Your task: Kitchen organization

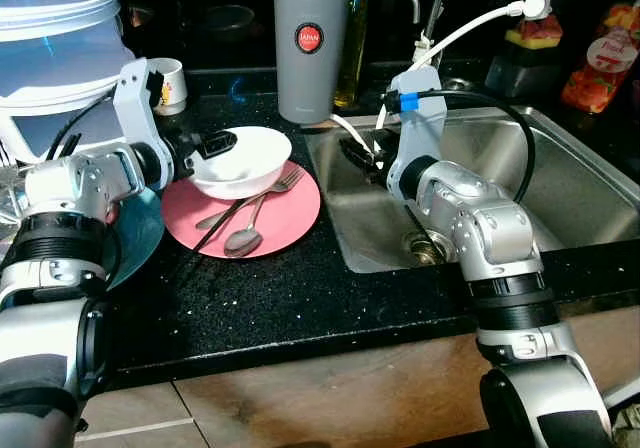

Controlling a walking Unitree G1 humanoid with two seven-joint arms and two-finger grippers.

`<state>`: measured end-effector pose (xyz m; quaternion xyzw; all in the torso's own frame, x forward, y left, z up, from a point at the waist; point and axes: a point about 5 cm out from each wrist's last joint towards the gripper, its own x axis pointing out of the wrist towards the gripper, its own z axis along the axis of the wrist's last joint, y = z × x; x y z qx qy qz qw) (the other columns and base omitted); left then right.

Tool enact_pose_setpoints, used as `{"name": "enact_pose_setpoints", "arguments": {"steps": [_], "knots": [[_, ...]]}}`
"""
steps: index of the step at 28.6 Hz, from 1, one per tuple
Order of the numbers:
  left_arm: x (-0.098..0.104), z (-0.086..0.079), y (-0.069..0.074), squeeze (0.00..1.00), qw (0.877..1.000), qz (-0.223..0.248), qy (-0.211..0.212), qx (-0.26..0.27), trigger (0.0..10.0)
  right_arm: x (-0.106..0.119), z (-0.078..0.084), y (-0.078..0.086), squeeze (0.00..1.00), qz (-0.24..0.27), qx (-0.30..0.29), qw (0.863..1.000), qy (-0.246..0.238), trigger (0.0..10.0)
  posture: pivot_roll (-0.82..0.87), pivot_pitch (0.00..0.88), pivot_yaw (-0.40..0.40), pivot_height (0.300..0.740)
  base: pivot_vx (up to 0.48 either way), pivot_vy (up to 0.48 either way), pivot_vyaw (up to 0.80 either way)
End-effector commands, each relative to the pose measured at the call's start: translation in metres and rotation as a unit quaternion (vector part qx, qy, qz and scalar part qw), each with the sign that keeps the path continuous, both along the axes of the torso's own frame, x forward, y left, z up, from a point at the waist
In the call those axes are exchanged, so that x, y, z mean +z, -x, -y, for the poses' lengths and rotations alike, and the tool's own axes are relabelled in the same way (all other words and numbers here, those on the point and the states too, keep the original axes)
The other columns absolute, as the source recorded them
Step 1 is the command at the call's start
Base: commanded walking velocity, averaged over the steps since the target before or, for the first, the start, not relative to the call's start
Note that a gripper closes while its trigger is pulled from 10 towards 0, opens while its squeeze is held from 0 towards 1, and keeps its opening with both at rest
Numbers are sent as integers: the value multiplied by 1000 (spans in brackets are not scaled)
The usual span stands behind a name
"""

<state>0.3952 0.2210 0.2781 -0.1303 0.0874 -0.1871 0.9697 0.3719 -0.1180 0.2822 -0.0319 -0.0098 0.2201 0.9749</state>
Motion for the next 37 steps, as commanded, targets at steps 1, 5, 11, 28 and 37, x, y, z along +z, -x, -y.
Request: {"name": "enact_pose_setpoints", "arguments": {"steps": [1, 5, 11, 28, 37], "knots": [[3, -1, -3, 0, 1000, 8, -15, 23, 10000, 0, 3, 2, 0, -2, -3, 1000, -10, 10000, 18, 100, -12, 740, 0, 0, 0], [7, -5, -5, 0, 998, 17, -24, 49, 10000, -2, 4, 2, 0, -6, -3, 1000, -11, 10000, 21, 97, -15, 740, 0, 0, 0], [5, -1, -7, 0, 999, 5, -25, 42, 10000, 0, 2, 2, 0, -4, 1, 1000, -9, 10000, 18, 88, -13, 740, 0, 0, 0], [-20, 15, -9, 0, 997, -71, 14, -1, 10000, 2, 4, 4, 0, -1, 0, 1000, -5, 10000, 14, 88, -9, 740, 0, 0, 0], [-13, 13, -9, 0, 999, -52, -7, -3, 0, 4, 3, 4, 0, 1, 2, 1000, -6, 10000, 20, 91, -15, 740, 0, 0, 0]]}}
